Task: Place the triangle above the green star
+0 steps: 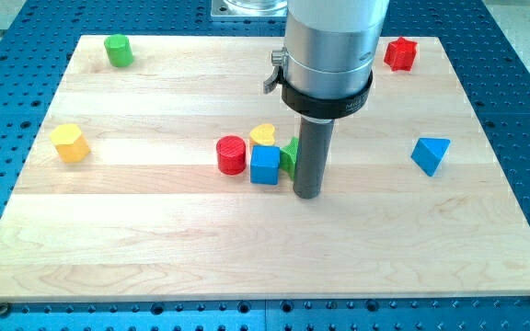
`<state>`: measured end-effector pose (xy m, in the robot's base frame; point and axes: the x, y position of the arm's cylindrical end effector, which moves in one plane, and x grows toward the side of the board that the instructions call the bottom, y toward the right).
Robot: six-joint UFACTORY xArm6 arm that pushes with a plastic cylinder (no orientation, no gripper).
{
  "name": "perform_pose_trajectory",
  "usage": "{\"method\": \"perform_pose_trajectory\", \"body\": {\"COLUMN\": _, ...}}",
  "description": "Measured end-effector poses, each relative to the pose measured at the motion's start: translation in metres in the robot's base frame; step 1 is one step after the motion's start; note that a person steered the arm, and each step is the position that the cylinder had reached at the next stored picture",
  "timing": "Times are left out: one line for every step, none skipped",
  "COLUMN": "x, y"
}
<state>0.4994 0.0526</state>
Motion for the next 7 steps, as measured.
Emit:
{"method": "perform_pose_trajectory", "body": {"x": 0.008, "y": -0.010}}
{"method": "perform_pose_trajectory", "body": {"x": 0.045, "y": 0.047}}
{"method": "perform_pose_trajectory", "body": {"x": 0.040, "y": 0.160}}
{"method": "perform_pose_trajectory", "body": {"x": 0.006, "y": 0.202}}
{"method": "perform_pose_trajectory", "body": {"x": -0.036, "y": 0.177}}
{"method": "perform_pose_trajectory", "body": {"x": -0.062, "y": 0.124}}
{"method": "perform_pose_trajectory", "body": {"x": -0.075, "y": 0.073}}
